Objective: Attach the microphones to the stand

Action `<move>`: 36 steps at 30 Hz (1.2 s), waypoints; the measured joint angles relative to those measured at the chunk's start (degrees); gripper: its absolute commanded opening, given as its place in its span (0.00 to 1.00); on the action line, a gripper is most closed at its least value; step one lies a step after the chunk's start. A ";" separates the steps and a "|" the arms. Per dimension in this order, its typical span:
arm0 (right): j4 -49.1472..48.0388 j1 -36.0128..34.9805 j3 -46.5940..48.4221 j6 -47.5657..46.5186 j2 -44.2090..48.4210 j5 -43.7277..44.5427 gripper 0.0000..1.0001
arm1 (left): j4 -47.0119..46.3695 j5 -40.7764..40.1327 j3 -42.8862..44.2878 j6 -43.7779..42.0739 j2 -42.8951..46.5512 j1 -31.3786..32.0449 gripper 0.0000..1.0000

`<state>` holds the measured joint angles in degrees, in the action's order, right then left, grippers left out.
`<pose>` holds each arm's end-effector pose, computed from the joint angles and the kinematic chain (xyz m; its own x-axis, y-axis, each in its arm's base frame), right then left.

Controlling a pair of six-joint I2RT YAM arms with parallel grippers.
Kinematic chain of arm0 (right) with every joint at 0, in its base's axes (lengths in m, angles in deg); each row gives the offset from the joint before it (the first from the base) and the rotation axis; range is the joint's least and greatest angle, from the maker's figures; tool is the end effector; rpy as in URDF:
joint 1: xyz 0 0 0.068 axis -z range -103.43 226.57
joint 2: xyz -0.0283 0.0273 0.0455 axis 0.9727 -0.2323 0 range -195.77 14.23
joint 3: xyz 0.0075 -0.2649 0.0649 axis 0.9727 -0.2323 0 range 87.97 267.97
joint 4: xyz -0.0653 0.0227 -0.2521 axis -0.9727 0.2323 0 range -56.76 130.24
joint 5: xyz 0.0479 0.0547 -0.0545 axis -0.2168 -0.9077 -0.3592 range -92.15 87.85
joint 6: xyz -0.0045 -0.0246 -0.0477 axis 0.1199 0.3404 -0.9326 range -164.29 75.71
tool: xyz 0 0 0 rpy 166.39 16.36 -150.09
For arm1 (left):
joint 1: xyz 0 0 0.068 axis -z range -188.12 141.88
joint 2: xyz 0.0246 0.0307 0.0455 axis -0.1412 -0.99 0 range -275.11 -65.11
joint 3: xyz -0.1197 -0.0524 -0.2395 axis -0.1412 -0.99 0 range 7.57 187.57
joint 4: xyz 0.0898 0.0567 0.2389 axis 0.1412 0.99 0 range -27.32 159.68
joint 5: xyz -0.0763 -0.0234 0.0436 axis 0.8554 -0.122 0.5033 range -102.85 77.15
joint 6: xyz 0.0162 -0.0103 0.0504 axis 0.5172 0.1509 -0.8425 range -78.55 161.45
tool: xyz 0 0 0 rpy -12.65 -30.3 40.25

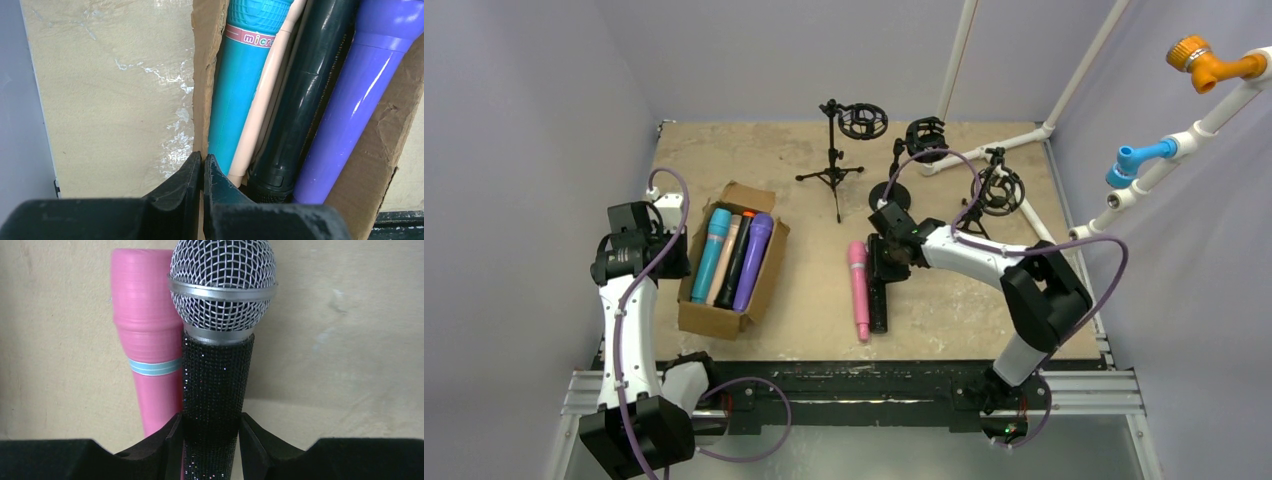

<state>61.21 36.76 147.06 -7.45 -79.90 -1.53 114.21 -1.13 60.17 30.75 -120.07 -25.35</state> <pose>0.2490 0.2069 0.1878 -0.9293 0.0060 -0.3692 -0.0989 0.9593 0.2645 0.1739 0.0463 0.2915 -0.7908 -0.0550 -0.6096 -0.0295 0.9982 -0.0519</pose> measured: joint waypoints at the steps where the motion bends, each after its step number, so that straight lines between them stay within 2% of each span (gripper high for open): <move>1: -0.13 -0.59 0.57 0.07 -1.07 0.07 0.18 | 0.00 0.00 0.00 -0.02 -0.02 0.00 0.00; 6: -1.88 -5.40 3.87 1.75 -5.64 0.00 0.23 | 0.02 0.02 0.00 -0.42 0.00 0.00 0.00; 8: -2.47 -6.80 4.72 2.62 -6.40 0.09 0.29 | 0.02 0.02 0.00 -0.59 0.00 0.00 0.00; 14: -4.63 -9.53 6.05 6.71 -8.26 0.66 0.28 | 0.20 0.55 0.00 -0.72 0.00 0.00 0.00; 17: -5.77 -10.78 6.93 9.51 -9.05 1.68 0.40 | 0.46 1.16 0.00 -0.48 0.00 0.00 0.00; 21: -6.91 -13.07 10.29 12.48 -12.20 2.80 0.49 | 0.81 2.36 0.00 -0.09 0.00 -0.02 0.00; 31: -9.05 -16.41 12.55 13.33 -14.71 3.04 0.97 | 0.98 3.34 0.00 1.14 -0.22 -0.02 0.00; 36: -8.61 -17.40 13.27 10.54 -13.42 3.67 0.99 | 1.01 3.04 0.00 1.31 -0.22 -0.02 0.00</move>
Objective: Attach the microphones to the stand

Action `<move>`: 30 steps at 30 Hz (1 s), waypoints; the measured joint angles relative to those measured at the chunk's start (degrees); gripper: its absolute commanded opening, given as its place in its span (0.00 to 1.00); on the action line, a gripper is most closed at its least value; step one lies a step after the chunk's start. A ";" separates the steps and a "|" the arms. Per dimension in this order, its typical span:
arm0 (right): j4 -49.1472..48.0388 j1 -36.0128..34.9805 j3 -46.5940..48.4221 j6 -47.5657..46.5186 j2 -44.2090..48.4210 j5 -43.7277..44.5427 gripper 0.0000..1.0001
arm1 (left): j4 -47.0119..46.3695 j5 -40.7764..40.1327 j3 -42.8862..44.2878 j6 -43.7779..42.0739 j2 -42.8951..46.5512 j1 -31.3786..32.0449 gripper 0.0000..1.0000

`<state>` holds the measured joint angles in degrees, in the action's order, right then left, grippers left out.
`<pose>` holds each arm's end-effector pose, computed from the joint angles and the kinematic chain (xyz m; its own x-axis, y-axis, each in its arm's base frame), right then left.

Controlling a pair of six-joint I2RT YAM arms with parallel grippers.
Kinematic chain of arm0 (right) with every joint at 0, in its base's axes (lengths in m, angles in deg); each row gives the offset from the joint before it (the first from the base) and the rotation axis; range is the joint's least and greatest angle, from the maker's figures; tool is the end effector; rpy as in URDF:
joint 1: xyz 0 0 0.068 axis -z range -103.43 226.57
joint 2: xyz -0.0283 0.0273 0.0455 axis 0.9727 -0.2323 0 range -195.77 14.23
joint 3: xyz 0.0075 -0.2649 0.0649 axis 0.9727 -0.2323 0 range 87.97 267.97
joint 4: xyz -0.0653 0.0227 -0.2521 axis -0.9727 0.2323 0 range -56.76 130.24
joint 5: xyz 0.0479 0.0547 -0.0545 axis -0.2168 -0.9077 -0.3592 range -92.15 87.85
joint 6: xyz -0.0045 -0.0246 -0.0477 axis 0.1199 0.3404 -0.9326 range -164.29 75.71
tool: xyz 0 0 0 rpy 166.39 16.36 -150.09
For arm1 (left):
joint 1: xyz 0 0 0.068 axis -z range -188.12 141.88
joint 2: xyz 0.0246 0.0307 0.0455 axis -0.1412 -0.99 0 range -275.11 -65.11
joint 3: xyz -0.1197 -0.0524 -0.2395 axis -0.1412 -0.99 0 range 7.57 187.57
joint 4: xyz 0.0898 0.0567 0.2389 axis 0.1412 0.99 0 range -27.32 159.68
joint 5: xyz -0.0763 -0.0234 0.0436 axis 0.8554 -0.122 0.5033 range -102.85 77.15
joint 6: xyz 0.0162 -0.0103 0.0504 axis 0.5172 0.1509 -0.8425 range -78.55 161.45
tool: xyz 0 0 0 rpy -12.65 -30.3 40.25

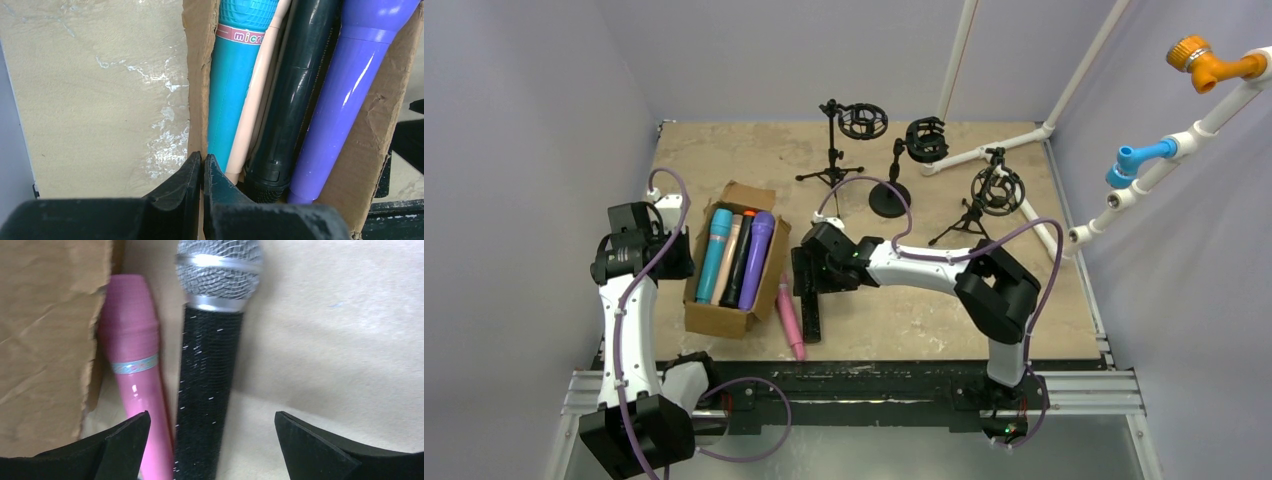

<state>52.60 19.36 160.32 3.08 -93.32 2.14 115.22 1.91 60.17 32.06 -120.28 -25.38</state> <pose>0.2178 0.3330 0.1839 -0.8982 -0.0395 -0.4377 -0.2272 0.8943 0.3855 0.1733 0.0443 0.2901 -0.7969 -0.0825 -0.5985 -0.0181 0.9934 -0.1129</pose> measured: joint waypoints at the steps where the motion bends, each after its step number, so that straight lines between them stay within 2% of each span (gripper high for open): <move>1: -0.07 -0.66 0.46 -0.52 0.00 0.28 0.99 | 0.00 -0.04 0.00 0.09 0.00 0.00 0.00; 6: 0.31 -5.18 3.87 -2.51 -1.05 1.01 0.99 | 0.28 -0.55 0.02 0.85 0.00 0.00 0.00; 13: 3.21 -8.76 11.28 -3.98 -8.68 5.55 0.99 | 1.03 -1.88 0.33 1.03 0.02 0.02 0.00; 24: 6.58 -8.52 15.19 -3.10 -12.68 14.51 0.90 | 1.42 -4.76 0.39 0.79 1.60 0.00 0.00; 30: 6.73 -5.03 16.96 -3.41 -13.92 16.02 0.89 | 1.68 -4.74 0.39 0.68 1.64 0.00 0.00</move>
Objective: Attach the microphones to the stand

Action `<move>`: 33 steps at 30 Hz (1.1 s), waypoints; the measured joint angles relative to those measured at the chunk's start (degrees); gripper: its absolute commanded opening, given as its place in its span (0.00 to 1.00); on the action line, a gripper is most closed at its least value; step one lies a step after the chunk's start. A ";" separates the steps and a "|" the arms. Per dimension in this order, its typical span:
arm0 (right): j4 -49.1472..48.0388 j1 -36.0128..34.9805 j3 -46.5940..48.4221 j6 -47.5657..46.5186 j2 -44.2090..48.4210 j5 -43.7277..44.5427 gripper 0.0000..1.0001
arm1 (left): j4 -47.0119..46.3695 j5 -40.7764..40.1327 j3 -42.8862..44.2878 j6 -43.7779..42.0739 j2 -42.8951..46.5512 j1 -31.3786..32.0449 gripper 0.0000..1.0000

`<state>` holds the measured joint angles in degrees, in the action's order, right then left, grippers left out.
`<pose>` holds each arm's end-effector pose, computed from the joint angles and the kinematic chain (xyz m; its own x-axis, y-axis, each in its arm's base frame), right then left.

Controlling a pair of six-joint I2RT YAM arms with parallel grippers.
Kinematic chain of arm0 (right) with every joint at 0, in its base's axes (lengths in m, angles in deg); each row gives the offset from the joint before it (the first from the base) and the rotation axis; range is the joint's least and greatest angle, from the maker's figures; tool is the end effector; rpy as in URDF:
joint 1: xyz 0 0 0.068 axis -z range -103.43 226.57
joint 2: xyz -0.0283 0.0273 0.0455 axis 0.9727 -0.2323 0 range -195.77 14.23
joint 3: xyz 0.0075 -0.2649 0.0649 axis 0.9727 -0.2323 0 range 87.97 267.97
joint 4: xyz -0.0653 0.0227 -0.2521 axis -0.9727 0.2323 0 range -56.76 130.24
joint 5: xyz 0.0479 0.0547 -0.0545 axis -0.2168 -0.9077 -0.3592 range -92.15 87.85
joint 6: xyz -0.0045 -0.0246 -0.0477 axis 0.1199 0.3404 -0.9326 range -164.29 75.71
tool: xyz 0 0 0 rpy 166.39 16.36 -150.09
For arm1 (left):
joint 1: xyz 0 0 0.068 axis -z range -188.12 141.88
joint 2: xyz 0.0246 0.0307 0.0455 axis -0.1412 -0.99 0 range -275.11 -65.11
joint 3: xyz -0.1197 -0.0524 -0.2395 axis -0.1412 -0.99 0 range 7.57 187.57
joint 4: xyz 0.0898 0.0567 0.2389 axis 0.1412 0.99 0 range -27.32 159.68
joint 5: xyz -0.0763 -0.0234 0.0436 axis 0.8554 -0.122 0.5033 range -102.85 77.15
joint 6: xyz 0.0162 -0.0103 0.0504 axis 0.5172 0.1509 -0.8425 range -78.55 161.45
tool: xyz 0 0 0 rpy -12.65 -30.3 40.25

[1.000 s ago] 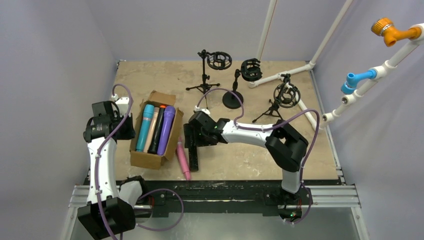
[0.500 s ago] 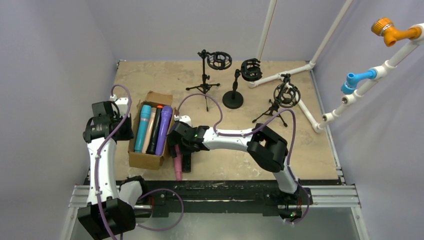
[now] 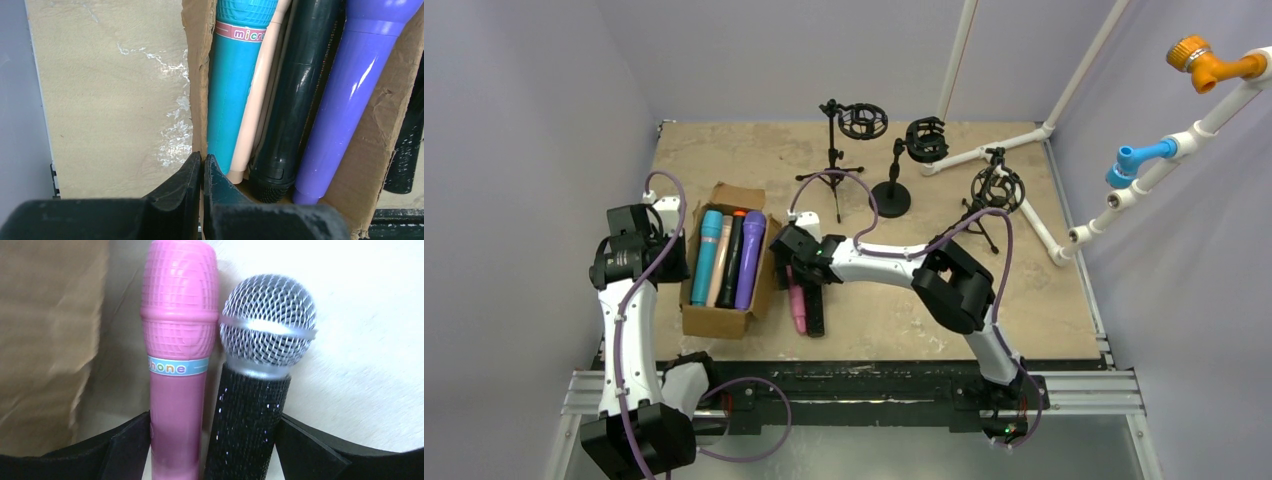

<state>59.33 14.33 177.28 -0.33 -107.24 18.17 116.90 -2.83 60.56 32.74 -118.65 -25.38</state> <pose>0.2223 0.3956 0.1679 -0.8020 -0.1260 -0.5839 -0.2611 0.9531 0.1529 0.1657 0.0450 0.2943 -0.8008 -0.0928 -0.5918 -0.0761 0.9957 -0.0532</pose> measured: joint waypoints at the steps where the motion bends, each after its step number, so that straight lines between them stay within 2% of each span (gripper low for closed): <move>1: -0.02 1.03 0.37 -0.13 -0.20 -0.02 0.90 | 0.07 0.02 0.00 -0.02 0.00 0.00 0.00; 6: 0.42 5.11 2.97 -0.20 -1.60 -0.33 0.99 | 0.33 0.13 0.00 -0.04 0.00 0.00 0.00; 11: 1.40 5.90 4.63 -0.09 -0.55 -1.75 0.99 | 0.26 -0.02 0.00 -0.07 -0.04 0.00 0.00; 16: 2.32 5.14 4.57 -0.07 4.90 -4.07 0.99 | -0.52 -0.46 -0.70 -0.50 -0.13 0.00 0.00; 18: 2.49 4.94 4.46 -0.07 7.58 -4.55 0.99 | -0.96 -0.74 -1.16 -1.11 -0.39 0.00 0.08; 21: 2.69 4.87 3.74 -0.09 10.56 -4.63 0.99 | -1.18 -1.22 -1.27 -1.86 -1.46 0.00 0.28; 27: 3.13 4.90 0.96 -0.09 11.80 -4.70 0.94 | -2.40 -1.51 -1.27 -3.15 -4.83 -0.04 0.58; 31: 3.19 4.87 -2.69 -0.09 12.15 -5.05 0.86 | -3.80 -1.29 -1.25 -3.34 -6.91 -0.04 0.61; 33: 2.71 4.83 -5.01 -0.04 12.50 -5.79 0.84 | -4.22 -1.33 -1.03 -3.45 -8.33 -0.04 0.57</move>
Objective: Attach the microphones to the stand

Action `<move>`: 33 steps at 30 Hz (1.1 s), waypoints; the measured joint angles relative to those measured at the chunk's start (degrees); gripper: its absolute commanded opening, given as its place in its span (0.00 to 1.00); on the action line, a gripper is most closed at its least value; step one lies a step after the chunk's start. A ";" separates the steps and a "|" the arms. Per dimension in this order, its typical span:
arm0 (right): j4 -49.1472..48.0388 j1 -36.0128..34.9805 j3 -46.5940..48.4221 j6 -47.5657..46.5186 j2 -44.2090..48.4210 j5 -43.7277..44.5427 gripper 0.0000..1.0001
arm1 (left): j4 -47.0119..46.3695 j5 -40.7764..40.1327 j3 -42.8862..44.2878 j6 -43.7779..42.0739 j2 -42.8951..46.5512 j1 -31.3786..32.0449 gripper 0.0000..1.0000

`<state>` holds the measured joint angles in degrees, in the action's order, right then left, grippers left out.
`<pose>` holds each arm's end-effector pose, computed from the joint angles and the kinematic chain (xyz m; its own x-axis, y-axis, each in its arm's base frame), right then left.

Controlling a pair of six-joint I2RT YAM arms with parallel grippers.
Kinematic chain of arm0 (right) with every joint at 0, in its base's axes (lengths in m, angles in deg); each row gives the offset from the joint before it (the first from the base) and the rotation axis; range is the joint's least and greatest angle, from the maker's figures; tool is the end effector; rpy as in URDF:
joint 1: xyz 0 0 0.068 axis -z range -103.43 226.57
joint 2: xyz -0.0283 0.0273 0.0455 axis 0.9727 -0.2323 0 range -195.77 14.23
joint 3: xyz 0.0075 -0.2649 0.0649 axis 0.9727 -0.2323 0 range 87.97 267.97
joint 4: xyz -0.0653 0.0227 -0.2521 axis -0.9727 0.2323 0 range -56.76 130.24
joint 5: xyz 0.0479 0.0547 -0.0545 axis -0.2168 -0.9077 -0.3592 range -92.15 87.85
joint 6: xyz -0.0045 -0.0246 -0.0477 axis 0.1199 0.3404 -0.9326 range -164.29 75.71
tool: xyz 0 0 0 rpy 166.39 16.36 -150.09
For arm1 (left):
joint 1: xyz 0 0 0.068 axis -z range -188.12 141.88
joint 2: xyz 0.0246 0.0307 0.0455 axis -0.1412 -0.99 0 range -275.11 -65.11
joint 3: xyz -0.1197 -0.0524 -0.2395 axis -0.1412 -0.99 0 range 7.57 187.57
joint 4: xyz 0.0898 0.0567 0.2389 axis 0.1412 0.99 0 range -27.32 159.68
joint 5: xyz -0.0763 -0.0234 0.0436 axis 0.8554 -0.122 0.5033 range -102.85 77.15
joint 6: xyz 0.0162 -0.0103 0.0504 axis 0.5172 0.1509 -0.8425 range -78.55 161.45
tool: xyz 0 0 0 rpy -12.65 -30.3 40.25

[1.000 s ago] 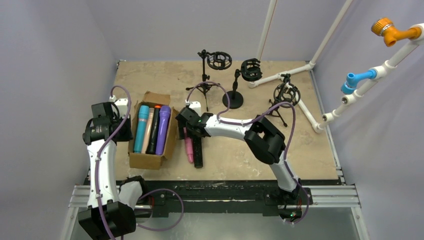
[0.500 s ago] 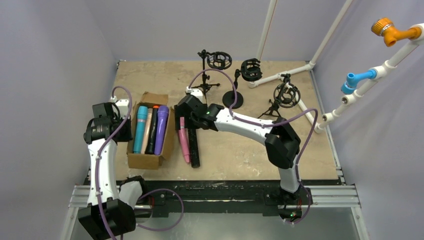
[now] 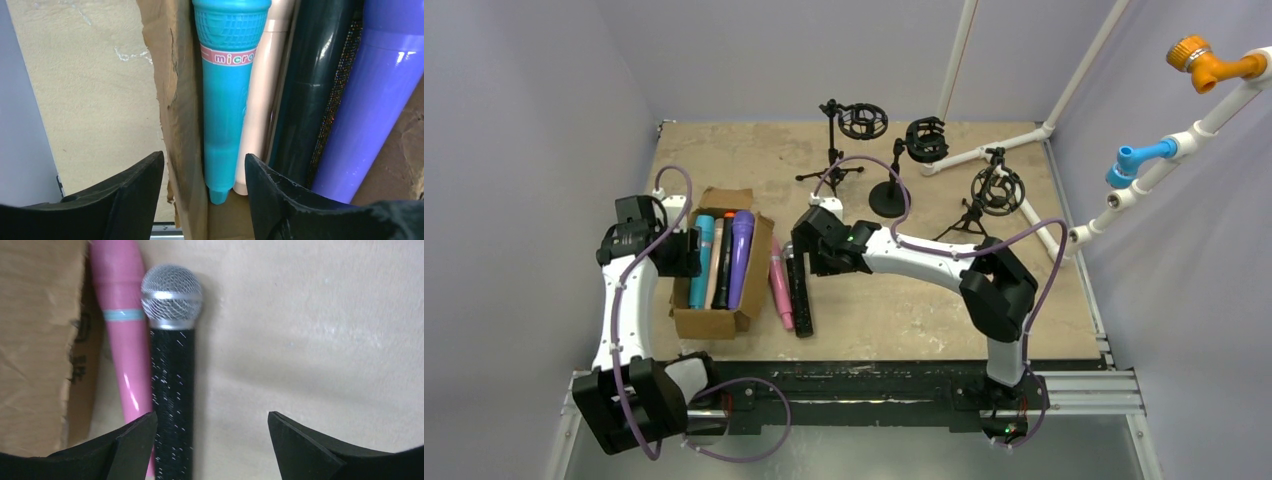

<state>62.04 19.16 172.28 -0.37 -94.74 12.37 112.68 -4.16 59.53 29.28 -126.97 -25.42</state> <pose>0.2327 0.3474 0.2285 -0.8216 -0.0385 -0.5688 -0.2294 0.9357 0.2681 0.1944 0.0549 0.2687 -0.8541 -0.0479 -0.5178 -0.0426 0.9988 -0.0221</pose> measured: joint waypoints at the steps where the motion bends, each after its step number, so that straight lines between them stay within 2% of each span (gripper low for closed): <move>1: -0.35 -0.11 -1.40 0.07 0.42 -0.55 0.83 | -0.24 0.00 0.13 -0.02 -0.72 0.00 0.54; 7: -1.62 -2.23 -5.05 0.90 1.36 -2.62 0.78 | -2.47 -0.17 2.21 -0.48 -5.18 -0.24 0.35; 8: -1.99 -2.62 -5.18 1.09 1.36 -3.13 0.77 | -2.91 -0.15 2.51 -0.50 -5.84 -0.33 0.28; 11: -3.56 -3.45 -5.38 1.51 1.36 -4.37 0.75 | -3.61 0.04 2.71 -0.55 -6.93 -0.33 0.00; 17: -5.95 -3.65 -4.90 2.38 0.37 -6.80 0.64 | -3.61 0.81 2.71 -0.66 -7.15 -0.50 0.00; 23: -7.23 -3.37 -2.60 2.93 -6.43 -7.30 0.35 | -2.73 2.03 2.71 -0.48 -5.42 -0.66 0.00; 25: -7.43 -3.21 -1.77 3.45 -7.50 -7.67 0.29 | -2.03 2.27 2.71 -0.46 -4.57 -0.66 0.00; 30: -7.28 -2.12 0.28 3.45 -8.87 -7.02 0.29 | -1.62 2.45 2.71 -0.50 -4.26 -0.66 0.00; 33: -7.02 -0.63 1.40 3.45 -9.20 -6.12 0.39 | -1.60 2.47 2.71 -0.50 -4.26 -0.66 0.00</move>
<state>55.02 18.53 173.68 3.08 -103.94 6.25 111.09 -1.69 62.25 28.78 -131.23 -26.07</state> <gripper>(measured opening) 0.423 0.027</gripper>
